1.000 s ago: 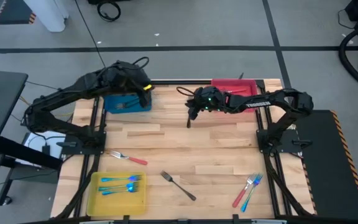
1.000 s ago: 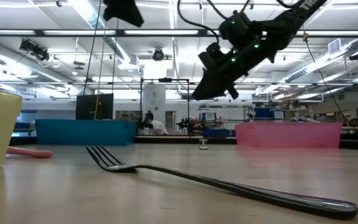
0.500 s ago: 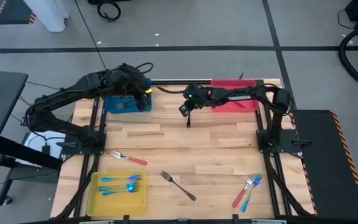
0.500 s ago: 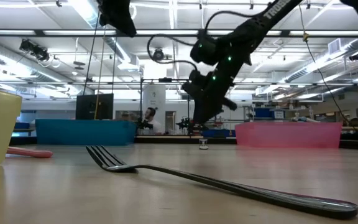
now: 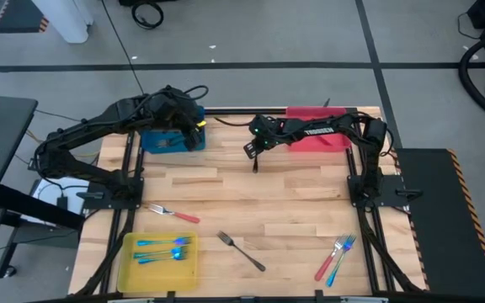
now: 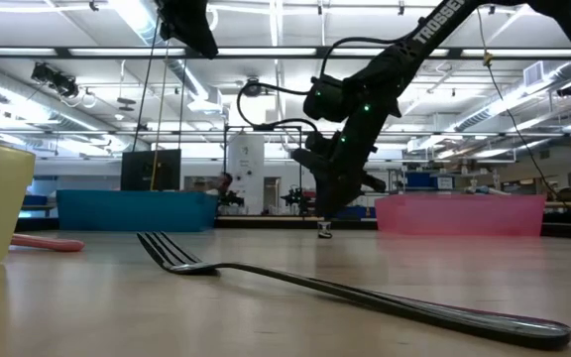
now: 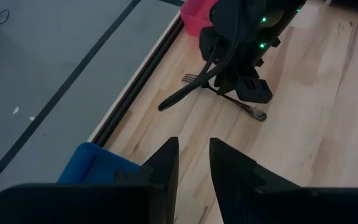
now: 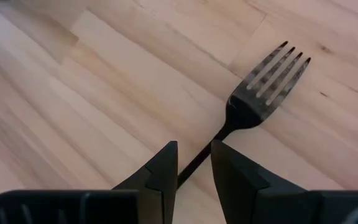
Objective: Sort silverware by color (type)
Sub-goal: Put the top black fork into the blue bin
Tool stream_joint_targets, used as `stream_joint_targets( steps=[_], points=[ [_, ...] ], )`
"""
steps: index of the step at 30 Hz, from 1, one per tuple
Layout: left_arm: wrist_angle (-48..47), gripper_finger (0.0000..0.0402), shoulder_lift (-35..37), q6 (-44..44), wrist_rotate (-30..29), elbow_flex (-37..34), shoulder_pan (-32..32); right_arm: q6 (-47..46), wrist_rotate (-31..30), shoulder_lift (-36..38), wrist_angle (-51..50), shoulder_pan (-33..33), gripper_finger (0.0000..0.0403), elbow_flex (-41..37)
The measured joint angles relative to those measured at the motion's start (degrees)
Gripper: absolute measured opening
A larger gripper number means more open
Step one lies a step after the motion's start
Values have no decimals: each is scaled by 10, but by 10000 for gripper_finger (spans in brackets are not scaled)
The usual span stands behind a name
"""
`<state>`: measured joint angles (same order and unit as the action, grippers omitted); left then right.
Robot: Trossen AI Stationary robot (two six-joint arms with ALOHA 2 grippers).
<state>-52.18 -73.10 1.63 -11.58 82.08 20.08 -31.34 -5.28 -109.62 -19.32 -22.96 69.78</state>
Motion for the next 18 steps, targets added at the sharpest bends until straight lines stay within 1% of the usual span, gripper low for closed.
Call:
stream_joint_targets(
  steps=[7, 18],
  points=[
    [0, 89, 0, 0, 0, 0, 0, -7, -11, 0, -4, 0, 106, 0],
    [1, 89, 0, 0, 0, 0, 0, -22, -12, 0, 5, 0, 106, -15]
  ],
)
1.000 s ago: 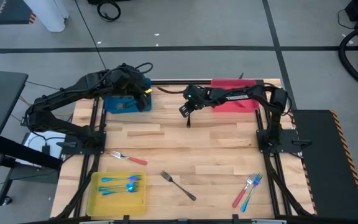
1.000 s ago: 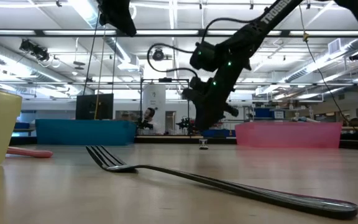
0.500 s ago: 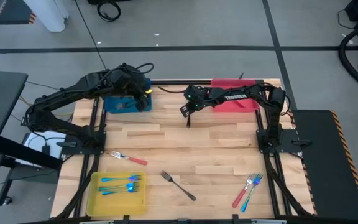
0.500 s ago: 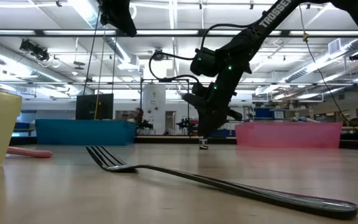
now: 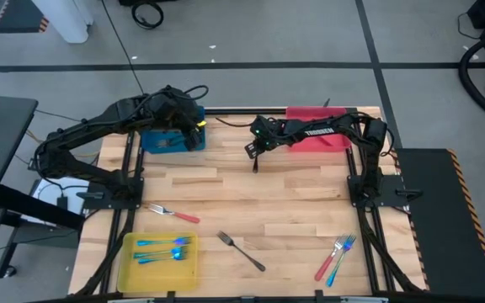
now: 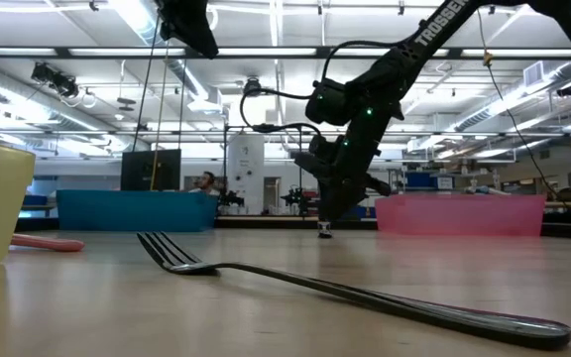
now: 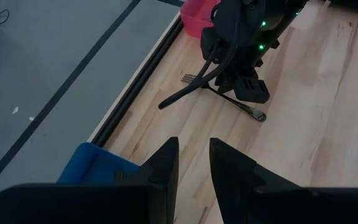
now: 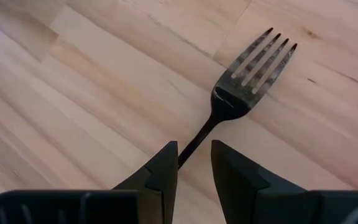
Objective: Sort silverware by color (type)
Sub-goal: Put the top black fork into the blue bin
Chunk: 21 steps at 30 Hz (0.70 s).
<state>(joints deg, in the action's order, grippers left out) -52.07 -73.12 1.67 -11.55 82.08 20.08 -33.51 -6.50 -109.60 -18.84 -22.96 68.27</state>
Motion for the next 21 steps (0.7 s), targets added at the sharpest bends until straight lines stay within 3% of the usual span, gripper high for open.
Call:
stream_joint_targets(
  steps=[9, 21],
  points=[
    [3, 89, 0, 0, 0, 0, 0, 7, 0, -34, 42, 10, 106, 5],
    [0, 89, 0, -11, 0, 0, 0, 4, -17, -43, 21, 8, 105, 5]
  ],
)
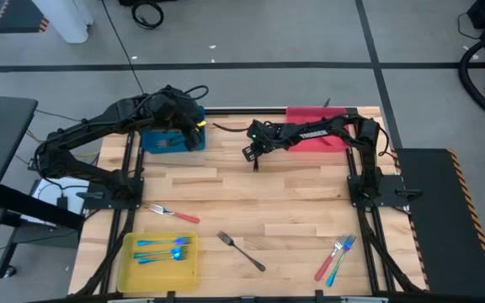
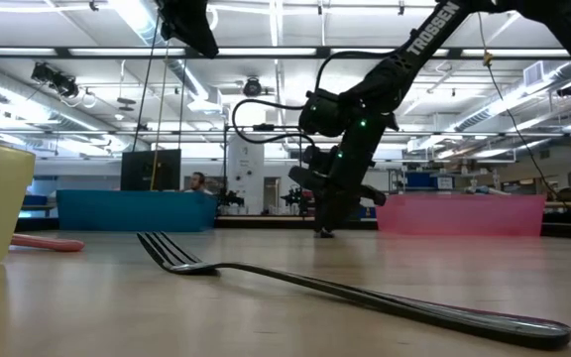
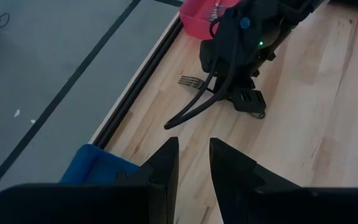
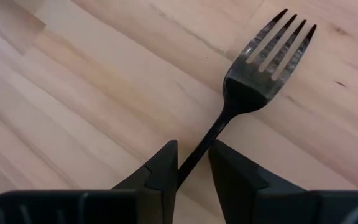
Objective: Sort silverware by color (type)
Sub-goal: Put the top black fork into the blue bin
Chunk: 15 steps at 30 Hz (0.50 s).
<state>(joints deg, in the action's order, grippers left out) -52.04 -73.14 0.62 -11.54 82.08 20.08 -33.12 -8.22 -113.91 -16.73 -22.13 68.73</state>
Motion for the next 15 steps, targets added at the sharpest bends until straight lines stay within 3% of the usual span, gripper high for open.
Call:
stream_joint_targets(
  steps=[4, 10, 15],
  points=[
    [1, 89, -2, 1, 0, 0, 0, 14, 2, -1, -22, -3, 86, 1],
    [-5, 89, -13, 1, 0, 1, 0, 55, 13, -1, -28, -4, 17, 0],
    [-26, 89, -34, -4, 0, 1, 0, 93, 16, 5, -25, -4, 18, -2]
  ],
)
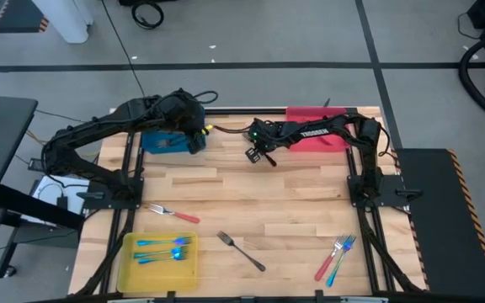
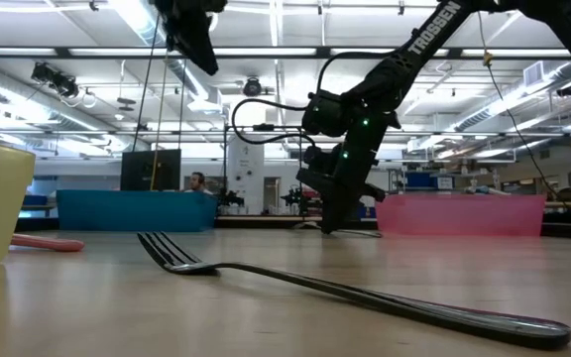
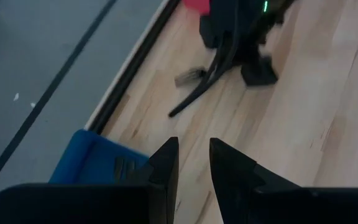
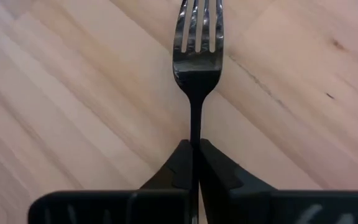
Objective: Sort silverware by color (type)
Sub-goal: Put the top black fork into the blue bin
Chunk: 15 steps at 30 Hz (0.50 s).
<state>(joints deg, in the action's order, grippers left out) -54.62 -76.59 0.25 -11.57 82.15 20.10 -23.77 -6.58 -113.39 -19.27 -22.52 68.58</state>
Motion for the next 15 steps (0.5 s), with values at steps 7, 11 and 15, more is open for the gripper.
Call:
stream_joint_targets(
  steps=[7, 11, 15],
  points=[
    [-4, 89, -31, -4, 0, 0, 0, 72, 14, 48, -17, 3, 12, -4],
    [8, 89, -44, 20, 0, 0, 0, 105, 12, 89, -36, 3, 12, -3],
    [18, 89, -57, 23, 0, -1, 0, 133, 7, 143, -62, 3, 12, -3]
  ],
)
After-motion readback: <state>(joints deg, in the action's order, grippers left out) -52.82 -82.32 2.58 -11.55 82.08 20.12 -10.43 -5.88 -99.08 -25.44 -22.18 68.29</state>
